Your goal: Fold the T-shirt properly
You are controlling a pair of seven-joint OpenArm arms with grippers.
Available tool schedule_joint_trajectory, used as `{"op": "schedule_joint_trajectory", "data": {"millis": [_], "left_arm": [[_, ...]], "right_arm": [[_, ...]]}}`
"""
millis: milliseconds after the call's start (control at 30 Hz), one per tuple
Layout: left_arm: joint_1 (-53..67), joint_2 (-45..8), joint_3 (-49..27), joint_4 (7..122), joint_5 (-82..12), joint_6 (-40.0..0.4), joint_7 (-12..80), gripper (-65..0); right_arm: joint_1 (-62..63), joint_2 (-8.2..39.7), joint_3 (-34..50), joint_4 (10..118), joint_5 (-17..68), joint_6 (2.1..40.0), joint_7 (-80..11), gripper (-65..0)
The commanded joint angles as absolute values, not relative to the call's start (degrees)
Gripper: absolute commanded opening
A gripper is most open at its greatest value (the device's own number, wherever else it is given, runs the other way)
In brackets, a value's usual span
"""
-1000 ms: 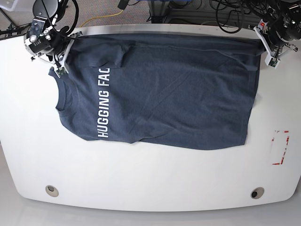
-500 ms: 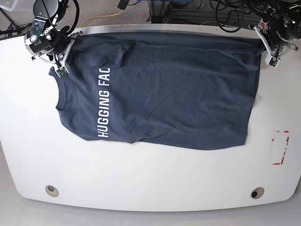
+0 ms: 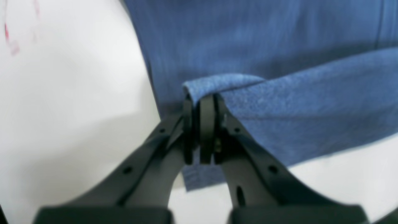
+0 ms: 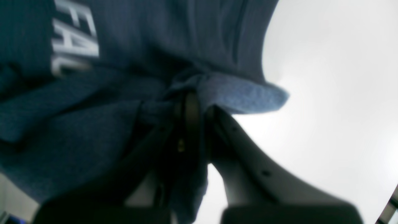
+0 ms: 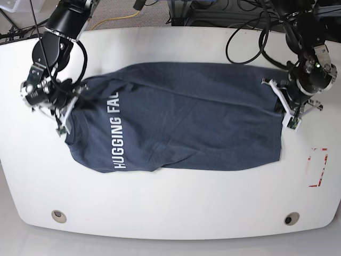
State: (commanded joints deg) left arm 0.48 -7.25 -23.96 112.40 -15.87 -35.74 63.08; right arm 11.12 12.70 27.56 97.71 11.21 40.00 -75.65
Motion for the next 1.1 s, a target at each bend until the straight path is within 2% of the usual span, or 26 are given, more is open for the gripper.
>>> {"op": "schedule_joint_trajectory", "data": {"millis": [100,267,500,700,800,900,1100], "left_arm": [[-3.47,-6.46,-23.52,112.40,-13.23,-35.21,60.18,-64.9],[-11.82,-5.23,-21.93,112.40,-9.98,-32.04,58.59,-64.9],[-23.25,-5.49,-21.93,112.40,-9.98,-26.59,58.59,-64.9],[-34.51,-5.85,-22.20,112.13,-9.71,-25.19,58.95,-64.9],[-41.19,-7.69,-22.11,112.04,-7.34,-25.01,59.03,-64.7],[-48.84,-9.19,-22.20,110.55,-6.99,-25.01,59.65,-64.7],[-61.49,-14.02,-22.11,103.08,-7.52,-25.54,60.35,-64.6]], "right_arm": [[15.52,12.70,26.33,96.04,11.21,40.00,-70.46,-65.0],[23.08,15.08,21.14,91.82,11.21,40.00,-61.14,-65.0],[34.24,17.89,15.87,85.67,11.21,39.69,-51.38,-65.0],[47.60,19.91,10.07,79.34,11.21,38.11,-50.33,-65.0],[56.13,21.05,8.75,75.91,11.21,38.20,-50.33,-65.0],[64.92,22.46,3.91,72.92,11.30,38.55,-50.33,-65.0],[74.80,23.08,-3.03,72.04,11.82,38.64,-50.68,-65.0]]}}
